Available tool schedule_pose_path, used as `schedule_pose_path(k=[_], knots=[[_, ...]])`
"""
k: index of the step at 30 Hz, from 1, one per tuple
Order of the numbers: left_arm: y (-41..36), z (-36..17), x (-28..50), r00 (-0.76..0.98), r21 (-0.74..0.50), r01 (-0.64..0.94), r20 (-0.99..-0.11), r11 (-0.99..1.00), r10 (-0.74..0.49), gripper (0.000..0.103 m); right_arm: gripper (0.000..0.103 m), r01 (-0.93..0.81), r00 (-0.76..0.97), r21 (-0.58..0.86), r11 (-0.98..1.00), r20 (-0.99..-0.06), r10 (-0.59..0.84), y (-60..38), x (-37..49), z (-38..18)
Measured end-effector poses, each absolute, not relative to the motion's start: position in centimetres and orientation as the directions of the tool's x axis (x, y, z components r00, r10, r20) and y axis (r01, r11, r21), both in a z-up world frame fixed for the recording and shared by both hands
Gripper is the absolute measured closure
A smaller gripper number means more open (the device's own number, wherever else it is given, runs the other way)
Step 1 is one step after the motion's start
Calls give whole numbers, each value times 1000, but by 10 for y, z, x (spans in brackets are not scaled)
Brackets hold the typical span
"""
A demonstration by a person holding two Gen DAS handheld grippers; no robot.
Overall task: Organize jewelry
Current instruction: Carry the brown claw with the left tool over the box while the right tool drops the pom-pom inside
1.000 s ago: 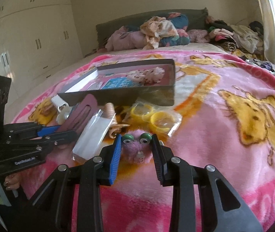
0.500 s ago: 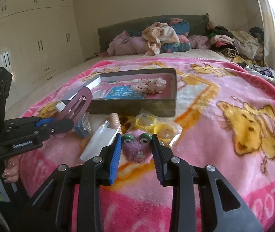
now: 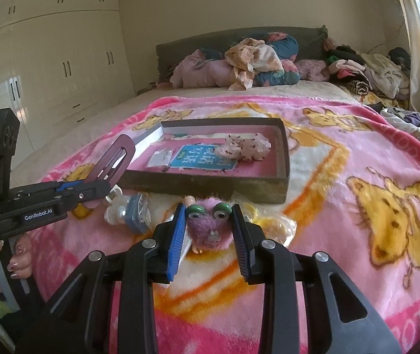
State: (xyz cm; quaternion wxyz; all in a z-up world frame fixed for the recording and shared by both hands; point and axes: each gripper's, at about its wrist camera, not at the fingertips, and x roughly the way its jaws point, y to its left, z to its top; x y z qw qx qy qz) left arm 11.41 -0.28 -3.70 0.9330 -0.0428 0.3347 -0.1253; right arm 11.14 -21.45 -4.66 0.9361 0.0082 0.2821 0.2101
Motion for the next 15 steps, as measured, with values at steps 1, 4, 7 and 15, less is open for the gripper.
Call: schedule_pose_path(k=[1, 4, 7, 15], knots=[[-1, -36, 115, 746, -166, 201, -613, 965, -261, 87, 73, -391, 753, 133, 911, -523, 400, -213, 114, -45], [2, -32, 119, 751, -168, 195, -608, 966, -258, 87, 73, -393, 756, 132, 910, -516, 402, -211, 120, -40], [3, -28, 124, 757, -169, 192, -602, 967, -256, 87, 73, -392, 762, 132, 910, -508, 402, -210, 126, -35], [6, -18, 141, 768, -183, 181, -587, 966, -255, 87, 73, -376, 777, 134, 917, -494, 391, -213, 142, -26]])
